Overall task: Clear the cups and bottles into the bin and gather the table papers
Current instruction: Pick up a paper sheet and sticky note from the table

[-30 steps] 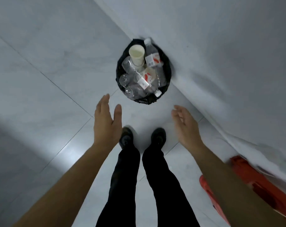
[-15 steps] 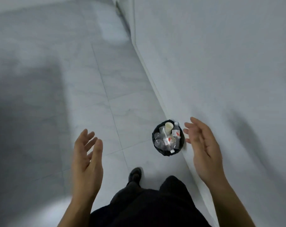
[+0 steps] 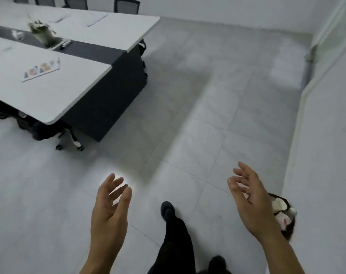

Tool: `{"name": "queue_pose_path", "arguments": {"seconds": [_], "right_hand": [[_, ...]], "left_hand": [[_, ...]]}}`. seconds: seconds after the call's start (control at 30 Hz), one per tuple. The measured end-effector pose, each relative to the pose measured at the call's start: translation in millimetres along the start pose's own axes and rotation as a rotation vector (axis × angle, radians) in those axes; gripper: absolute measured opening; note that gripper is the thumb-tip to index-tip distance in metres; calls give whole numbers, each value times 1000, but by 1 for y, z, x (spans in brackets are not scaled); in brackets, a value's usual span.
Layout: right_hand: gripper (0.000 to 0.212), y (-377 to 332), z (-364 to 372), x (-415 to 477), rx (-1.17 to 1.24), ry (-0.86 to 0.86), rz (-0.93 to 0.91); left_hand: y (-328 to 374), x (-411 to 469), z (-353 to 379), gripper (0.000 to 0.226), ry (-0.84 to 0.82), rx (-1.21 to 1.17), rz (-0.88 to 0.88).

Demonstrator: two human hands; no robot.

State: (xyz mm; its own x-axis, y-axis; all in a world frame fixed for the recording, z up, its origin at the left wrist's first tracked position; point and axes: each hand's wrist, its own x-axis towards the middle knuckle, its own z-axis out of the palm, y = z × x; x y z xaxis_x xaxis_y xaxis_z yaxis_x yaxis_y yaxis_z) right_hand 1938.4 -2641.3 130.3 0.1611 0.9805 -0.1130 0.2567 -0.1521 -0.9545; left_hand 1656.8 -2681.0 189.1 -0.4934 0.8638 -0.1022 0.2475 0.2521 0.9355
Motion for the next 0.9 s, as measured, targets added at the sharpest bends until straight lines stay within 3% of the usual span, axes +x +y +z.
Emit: {"name": "queue_pose_path", "arguments": {"seconds": [0.23,0.37,0.5,0.77,0.9], "right_hand": [[48,-66,136,-7,-94,-328,-132],[31,-96,247,-12,-90,-450,-176],[30,-139,371,-21,-90,-567,-202],[41,-208,542,-20,-78,-696,-232],[38,-214,623,7,-59,-682,-182]], "left_hand": [[-52,-9,-141,51,383,-86,-99],[-98,11,-215,46,523,-129,-177],[-124,60,-302,44,662,-230,-180],[-136,169,-439,55,711,-244,-123],[-166,243,-478,45,688,-232,-151]]}}
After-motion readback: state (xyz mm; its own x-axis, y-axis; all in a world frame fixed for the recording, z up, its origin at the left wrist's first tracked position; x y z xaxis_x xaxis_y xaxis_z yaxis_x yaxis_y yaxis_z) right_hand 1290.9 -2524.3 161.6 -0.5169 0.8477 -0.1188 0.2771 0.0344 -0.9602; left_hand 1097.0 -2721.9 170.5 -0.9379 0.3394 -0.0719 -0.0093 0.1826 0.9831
